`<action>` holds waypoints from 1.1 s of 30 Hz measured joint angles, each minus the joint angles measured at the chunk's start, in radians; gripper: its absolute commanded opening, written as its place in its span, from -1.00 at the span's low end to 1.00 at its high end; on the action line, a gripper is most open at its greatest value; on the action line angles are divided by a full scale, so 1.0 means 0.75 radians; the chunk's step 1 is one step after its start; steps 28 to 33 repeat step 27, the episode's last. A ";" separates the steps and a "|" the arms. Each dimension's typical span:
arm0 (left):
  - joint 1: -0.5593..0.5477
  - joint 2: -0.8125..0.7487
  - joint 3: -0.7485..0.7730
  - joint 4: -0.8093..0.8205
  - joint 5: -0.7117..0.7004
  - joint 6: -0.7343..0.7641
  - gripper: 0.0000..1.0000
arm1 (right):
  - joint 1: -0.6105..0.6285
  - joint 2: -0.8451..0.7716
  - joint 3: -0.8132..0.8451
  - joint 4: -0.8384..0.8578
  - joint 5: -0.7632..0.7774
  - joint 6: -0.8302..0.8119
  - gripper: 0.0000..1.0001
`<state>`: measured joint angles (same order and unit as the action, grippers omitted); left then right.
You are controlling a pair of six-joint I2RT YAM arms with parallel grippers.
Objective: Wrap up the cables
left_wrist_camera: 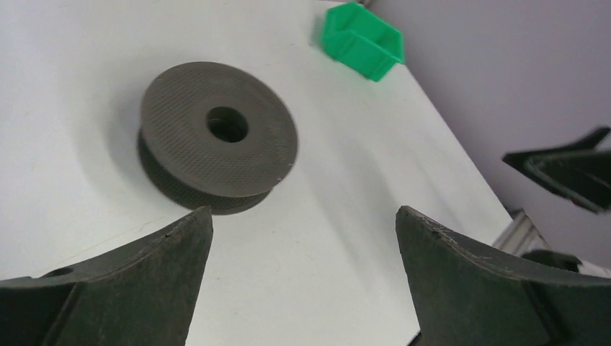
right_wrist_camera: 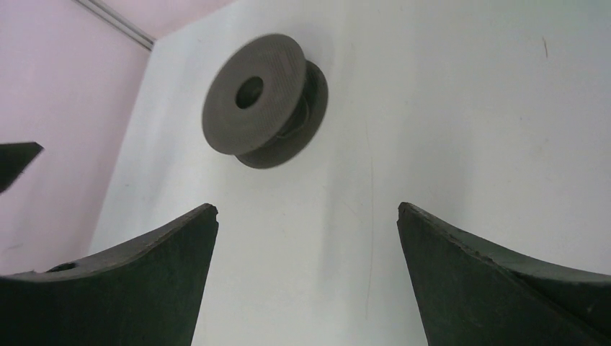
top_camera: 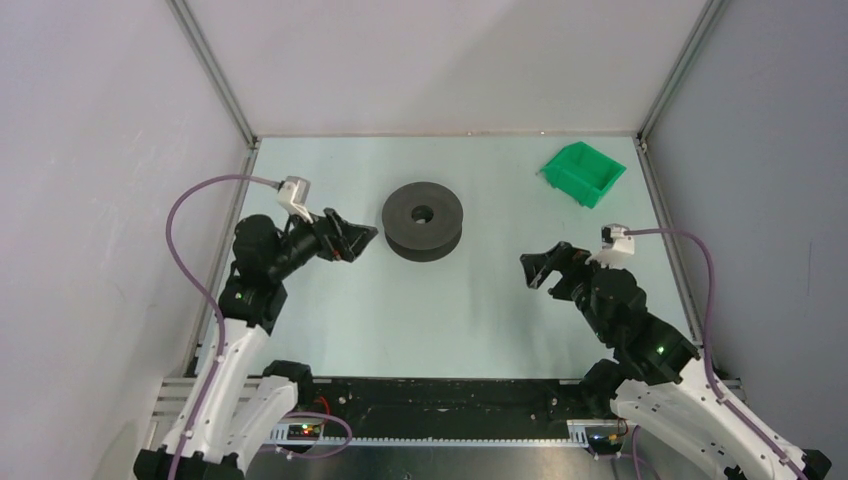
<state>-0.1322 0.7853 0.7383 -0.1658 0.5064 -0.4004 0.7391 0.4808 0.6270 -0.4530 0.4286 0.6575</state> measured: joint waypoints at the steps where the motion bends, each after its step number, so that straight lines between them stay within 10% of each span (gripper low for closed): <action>1: -0.021 -0.031 -0.008 0.009 0.012 -0.001 0.99 | 0.000 0.001 0.022 0.003 0.003 -0.011 0.99; 33: -0.111 -0.274 -0.096 0.104 -0.020 -0.002 0.99 | 0.008 0.038 0.090 0.107 -0.015 -0.135 0.99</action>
